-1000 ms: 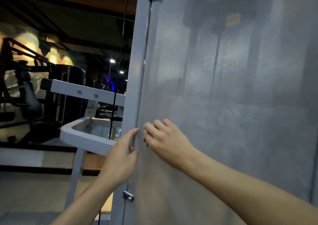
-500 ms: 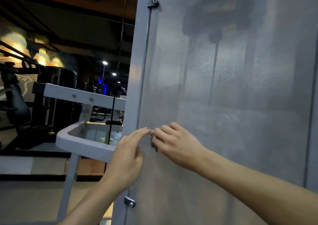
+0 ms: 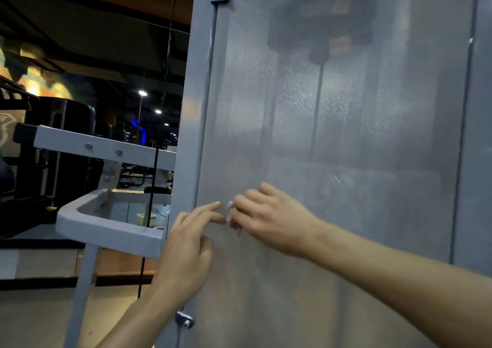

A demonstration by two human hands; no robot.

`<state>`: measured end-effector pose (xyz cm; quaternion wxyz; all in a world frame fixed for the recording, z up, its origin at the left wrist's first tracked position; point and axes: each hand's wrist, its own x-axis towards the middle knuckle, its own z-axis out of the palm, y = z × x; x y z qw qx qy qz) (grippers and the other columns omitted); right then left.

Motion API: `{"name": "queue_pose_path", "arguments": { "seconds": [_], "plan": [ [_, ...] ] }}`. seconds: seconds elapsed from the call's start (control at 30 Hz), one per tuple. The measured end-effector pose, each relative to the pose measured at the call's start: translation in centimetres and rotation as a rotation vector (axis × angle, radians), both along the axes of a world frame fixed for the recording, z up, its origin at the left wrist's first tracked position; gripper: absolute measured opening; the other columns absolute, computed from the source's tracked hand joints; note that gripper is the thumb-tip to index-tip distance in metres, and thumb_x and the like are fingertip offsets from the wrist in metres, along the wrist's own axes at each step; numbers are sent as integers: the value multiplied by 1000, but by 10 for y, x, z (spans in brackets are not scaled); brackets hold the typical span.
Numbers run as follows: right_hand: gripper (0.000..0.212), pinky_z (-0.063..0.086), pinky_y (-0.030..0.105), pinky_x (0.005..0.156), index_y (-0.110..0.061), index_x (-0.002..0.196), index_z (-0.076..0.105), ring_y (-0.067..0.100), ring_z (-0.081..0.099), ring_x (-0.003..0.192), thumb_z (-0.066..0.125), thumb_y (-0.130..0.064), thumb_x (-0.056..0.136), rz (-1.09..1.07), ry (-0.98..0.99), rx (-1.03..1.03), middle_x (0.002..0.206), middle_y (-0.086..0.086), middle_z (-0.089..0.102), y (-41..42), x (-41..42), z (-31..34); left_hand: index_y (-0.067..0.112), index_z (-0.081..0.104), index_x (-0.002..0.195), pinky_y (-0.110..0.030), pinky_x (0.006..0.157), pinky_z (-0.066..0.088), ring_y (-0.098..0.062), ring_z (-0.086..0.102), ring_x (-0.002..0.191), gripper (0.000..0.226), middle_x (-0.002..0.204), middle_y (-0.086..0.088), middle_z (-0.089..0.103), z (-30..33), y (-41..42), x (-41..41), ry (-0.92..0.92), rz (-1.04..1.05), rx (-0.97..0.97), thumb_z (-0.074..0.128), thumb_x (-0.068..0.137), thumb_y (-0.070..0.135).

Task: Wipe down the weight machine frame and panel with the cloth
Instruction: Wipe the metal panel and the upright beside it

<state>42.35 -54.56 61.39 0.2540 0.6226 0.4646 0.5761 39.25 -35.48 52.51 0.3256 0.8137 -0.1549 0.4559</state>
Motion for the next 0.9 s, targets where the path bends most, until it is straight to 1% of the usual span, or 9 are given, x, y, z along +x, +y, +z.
{"name": "queue_pose_path", "arguments": {
  "seconds": [0.07, 0.13, 0.2, 0.33, 0.43, 0.57, 0.67, 0.8, 0.9],
  "plan": [
    [24, 37, 37, 67, -21, 90, 71, 27, 60, 75, 48, -19, 98, 4, -36, 55, 88, 4, 63, -7, 1, 44, 38, 65, 113, -19, 99, 38, -5, 49, 114, 69, 133, 36, 50, 5, -2, 0, -18, -6, -29, 52, 77, -19],
    [24, 41, 40, 69, -19, 94, 72, 31, 63, 80, 49, -16, 90, -9, -28, 258, 93, 6, 65, -14, -2, 75, 34, 64, 125, -23, 98, 42, -5, 48, 113, 71, 131, 40, 45, 11, -8, 1, -38, -5, -26, 52, 79, -19],
    [28, 43, 41, 69, -15, 93, 72, 32, 63, 81, 44, -16, 95, 13, 18, 367, 95, 9, 66, -14, -4, 63, 30, 62, 134, -25, 100, 44, -7, 49, 115, 75, 133, 34, 49, 15, -15, 3, -51, -10, -24, 51, 79, -20],
    [40, 33, 38, 64, -14, 89, 70, 26, 56, 73, 37, -20, 110, 33, 64, 93, 90, 6, 64, -19, -10, -25, 22, 59, 141, -25, 106, 41, -11, 49, 116, 80, 141, 19, 55, 15, -22, 4, -65, -7, 13, 51, 75, -21],
    [34, 34, 36, 63, -17, 88, 69, 23, 54, 72, 42, -20, 109, -4, 40, -50, 88, 3, 61, -35, -11, -18, 22, 58, 143, -22, 107, 38, -11, 48, 116, 81, 144, 19, 54, 16, -25, 5, -59, 0, 25, 50, 75, -21],
    [20, 41, 39, 67, -17, 94, 71, 29, 62, 78, 52, -15, 98, 1, -47, 217, 93, 6, 65, -47, -10, 63, 24, 56, 145, -31, 107, 44, -13, 48, 119, 79, 144, 20, 53, 21, -33, 5, -58, -22, -2, 49, 80, -19],
    [27, 42, 40, 66, -13, 93, 72, 32, 61, 78, 45, -12, 99, 28, -10, 366, 94, 9, 66, -43, -13, 52, 23, 56, 145, -32, 109, 43, -13, 48, 120, 79, 146, 18, 52, 21, -38, 3, -52, -30, -2, 49, 79, -19],
    [30, 35, 37, 63, -12, 93, 70, 26, 54, 72, 46, -19, 109, 12, 55, 107, 91, 6, 62, -43, -20, -32, 22, 55, 145, -29, 111, 38, -13, 48, 118, 81, 149, 20, 48, 18, -37, 5, -44, -23, 21, 50, 76, -19],
    [31, 34, 36, 64, -16, 93, 70, 24, 54, 73, 44, -20, 110, -23, 37, 8, 89, 3, 61, -56, -17, -15, 23, 55, 146, -31, 111, 39, -13, 47, 118, 81, 149, 20, 48, 18, -38, 4, -41, -14, 13, 50, 76, -19]
  ]
}}
